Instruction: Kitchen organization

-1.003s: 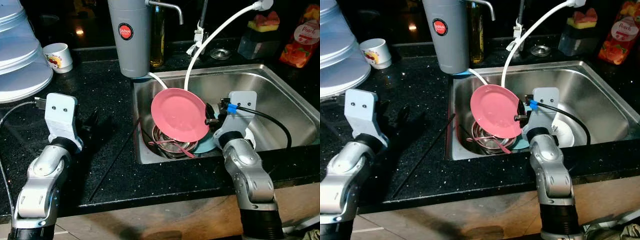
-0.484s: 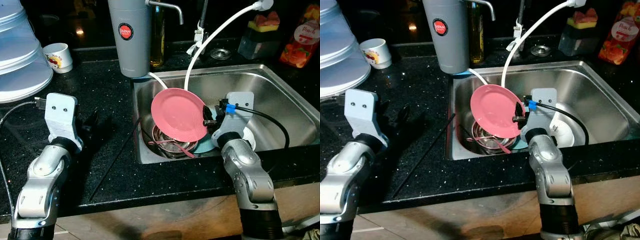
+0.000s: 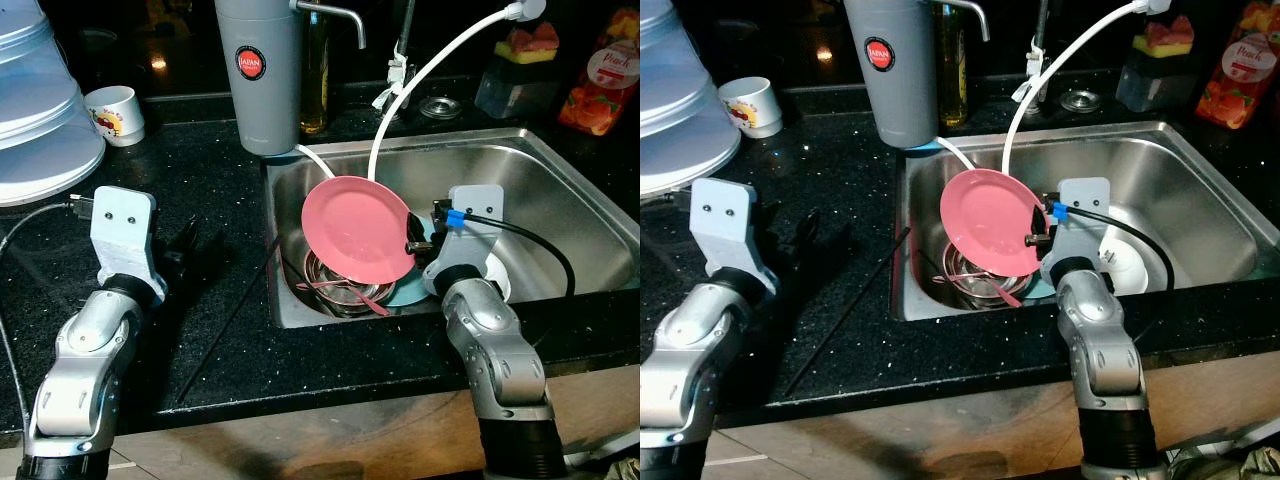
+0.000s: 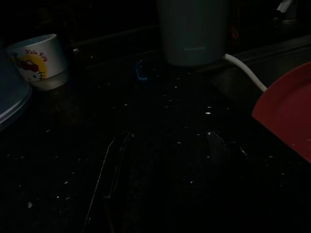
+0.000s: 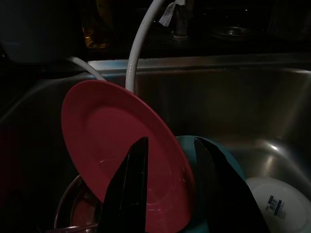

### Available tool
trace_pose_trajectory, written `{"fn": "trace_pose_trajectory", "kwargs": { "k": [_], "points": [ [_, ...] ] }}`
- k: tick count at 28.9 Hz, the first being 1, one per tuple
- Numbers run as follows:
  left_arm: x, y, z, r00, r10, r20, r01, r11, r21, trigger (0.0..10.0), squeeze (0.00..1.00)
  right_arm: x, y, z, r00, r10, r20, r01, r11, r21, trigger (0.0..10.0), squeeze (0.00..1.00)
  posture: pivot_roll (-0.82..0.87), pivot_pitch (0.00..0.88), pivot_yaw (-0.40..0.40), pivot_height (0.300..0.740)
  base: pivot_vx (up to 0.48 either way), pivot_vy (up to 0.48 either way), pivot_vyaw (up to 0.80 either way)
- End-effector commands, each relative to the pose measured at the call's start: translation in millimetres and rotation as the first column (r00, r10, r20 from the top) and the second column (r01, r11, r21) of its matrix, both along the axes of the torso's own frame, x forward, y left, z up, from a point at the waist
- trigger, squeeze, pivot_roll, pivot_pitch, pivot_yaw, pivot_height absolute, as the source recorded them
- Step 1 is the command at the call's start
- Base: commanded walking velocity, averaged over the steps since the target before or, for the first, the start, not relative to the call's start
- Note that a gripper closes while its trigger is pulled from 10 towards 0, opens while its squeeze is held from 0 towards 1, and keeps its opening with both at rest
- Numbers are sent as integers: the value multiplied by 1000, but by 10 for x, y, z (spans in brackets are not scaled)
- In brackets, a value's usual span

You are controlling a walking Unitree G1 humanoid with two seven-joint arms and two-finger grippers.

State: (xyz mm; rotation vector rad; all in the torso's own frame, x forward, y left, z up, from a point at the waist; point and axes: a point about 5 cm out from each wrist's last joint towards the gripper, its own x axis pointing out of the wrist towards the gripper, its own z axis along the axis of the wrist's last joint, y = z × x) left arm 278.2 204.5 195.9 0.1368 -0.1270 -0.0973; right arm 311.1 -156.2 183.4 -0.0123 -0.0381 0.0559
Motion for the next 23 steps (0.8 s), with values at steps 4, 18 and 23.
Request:
{"fn": "trace_pose_trajectory", "kwargs": {
  "k": [4, 18, 23],
  "points": [
    [29, 13, -35, 1000, 13, -11, -13, 1000, 2, 10000, 0, 26, 14, 52, 1000, 10, 24, -10, 1000, 14, 10000, 0, 1, 35, 13, 740, 0, 0, 0],
    [74, 7, 12, 1000, 9, 5, -9, 1000, 5, 10000, 0, 97, 41, 166, 997, 44, 69, -52, 991, 121, 10000, 0, 7, 35, 13, 740, 0, 0, 0],
    [96, 10, 32, 1000, 8, 9, -8, 1000, 6, 10000, 0, 190, 181, 363, 978, 179, 110, -202, 942, 267, 10000, 0, 2, 43, 20, 740, 0, 0, 0]
  ]
}}
